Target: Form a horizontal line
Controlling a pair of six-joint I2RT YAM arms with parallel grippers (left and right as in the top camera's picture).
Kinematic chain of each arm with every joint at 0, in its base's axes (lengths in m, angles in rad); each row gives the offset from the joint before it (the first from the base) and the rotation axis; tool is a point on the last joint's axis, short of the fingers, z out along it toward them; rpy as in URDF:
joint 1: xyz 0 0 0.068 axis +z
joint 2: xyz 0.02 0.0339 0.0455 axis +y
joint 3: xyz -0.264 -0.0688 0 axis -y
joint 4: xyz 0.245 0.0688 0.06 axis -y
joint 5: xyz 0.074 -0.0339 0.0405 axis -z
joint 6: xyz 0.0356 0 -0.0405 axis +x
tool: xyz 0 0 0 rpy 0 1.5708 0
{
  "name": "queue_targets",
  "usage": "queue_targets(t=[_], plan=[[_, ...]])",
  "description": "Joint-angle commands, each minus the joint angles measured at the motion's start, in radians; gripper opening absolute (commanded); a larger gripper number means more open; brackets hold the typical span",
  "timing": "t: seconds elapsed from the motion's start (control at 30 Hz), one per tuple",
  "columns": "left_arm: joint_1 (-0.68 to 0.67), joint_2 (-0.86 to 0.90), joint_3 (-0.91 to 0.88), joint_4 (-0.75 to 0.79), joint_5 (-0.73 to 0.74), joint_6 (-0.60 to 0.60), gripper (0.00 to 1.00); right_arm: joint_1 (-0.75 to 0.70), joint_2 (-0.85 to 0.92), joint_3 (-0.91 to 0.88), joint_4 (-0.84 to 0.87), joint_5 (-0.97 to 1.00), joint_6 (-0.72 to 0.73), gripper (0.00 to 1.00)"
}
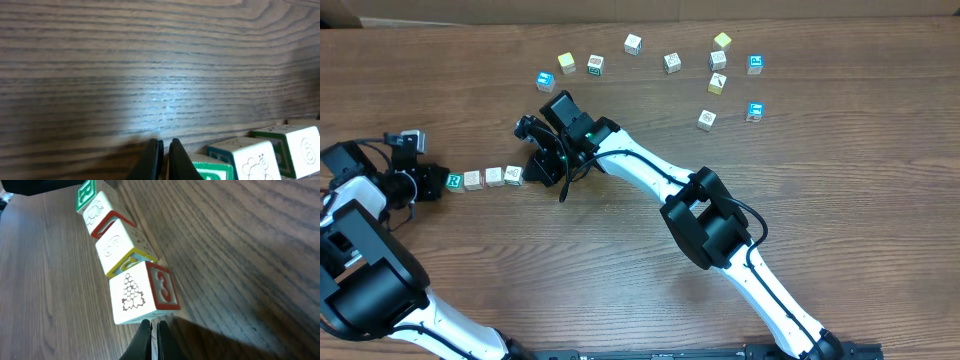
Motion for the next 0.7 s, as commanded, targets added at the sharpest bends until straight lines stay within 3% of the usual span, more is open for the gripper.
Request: queue_targets(t=[0.0,0.67], plan=[[-0.012,0.020,-0.001,0.005,0.027,0.023,0.04,0.003,0.016,0.029,0.010,0.042,0.003,0.03],[-0.016,0.020,-0.001,0.007,0.024,-0.049,0.04,-0.003,0.033,0.029,0.062,0.037,0.019,0.03]])
